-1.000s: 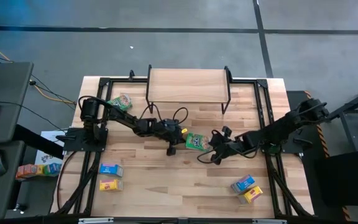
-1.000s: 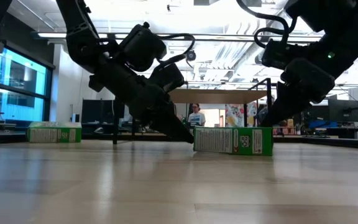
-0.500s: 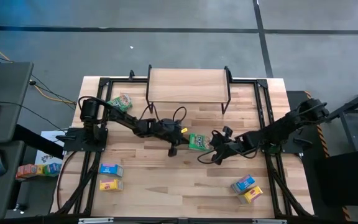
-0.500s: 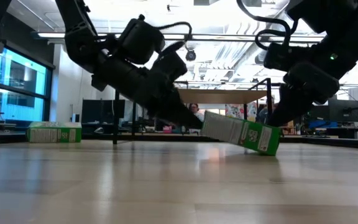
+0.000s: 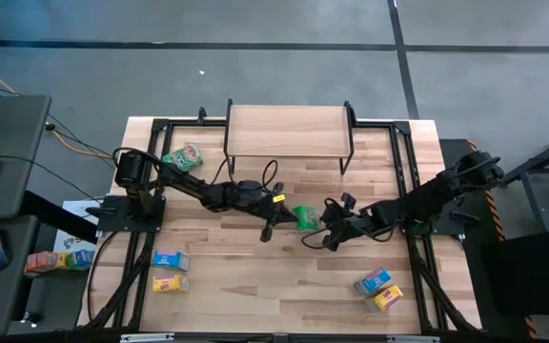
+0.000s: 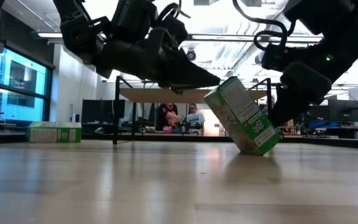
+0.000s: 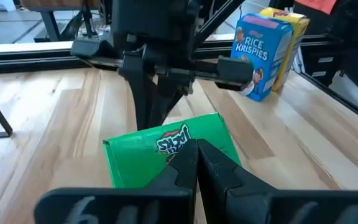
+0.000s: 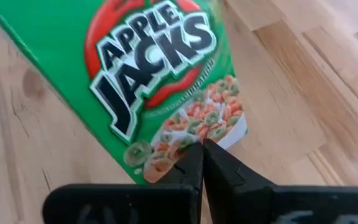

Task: Stack cereal on shelf
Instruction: Move the right green cereal box on the shelf, then put the right green cereal box on the shelf

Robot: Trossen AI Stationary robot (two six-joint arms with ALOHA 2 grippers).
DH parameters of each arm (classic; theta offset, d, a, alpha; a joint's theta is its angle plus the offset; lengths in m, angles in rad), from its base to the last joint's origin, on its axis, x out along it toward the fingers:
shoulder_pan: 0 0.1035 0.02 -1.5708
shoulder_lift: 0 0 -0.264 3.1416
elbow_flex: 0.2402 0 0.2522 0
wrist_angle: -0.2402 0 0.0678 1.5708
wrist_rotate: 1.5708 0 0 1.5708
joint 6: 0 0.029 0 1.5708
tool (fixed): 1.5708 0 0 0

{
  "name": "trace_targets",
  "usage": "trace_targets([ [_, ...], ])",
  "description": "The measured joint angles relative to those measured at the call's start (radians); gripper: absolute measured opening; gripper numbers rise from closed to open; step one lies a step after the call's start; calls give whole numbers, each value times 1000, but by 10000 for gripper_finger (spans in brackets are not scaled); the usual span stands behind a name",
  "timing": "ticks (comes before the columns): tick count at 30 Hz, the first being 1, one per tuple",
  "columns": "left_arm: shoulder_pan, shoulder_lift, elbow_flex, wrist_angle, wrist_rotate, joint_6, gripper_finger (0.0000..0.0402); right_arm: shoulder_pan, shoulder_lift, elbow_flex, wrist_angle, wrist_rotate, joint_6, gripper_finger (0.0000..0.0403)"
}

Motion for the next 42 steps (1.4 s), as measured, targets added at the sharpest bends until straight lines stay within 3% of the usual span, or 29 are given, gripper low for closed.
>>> trace_targets([
  [13,1,87,104,-18,-1,38,0,0,-1,0,59,17,-42,0],
  [17,-1,24,100,-98,29,49,0,0,-2,0,35,27,-48,0],
  [24,-1,-154,82,-555,-88,74,0,0,-2,0,55,53,-80,0],
  [28,-14,-175,75,-798,-133,-11,0,0,-2,0,134,51,-123,0],
  [37,-75,-172,-189,-434,-160,-215,0,-1,-2,0,242,16,-179,0],
  [42,-71,-141,-213,-358,-167,-254,0,-32,26,0,248,11,-159,0],
])
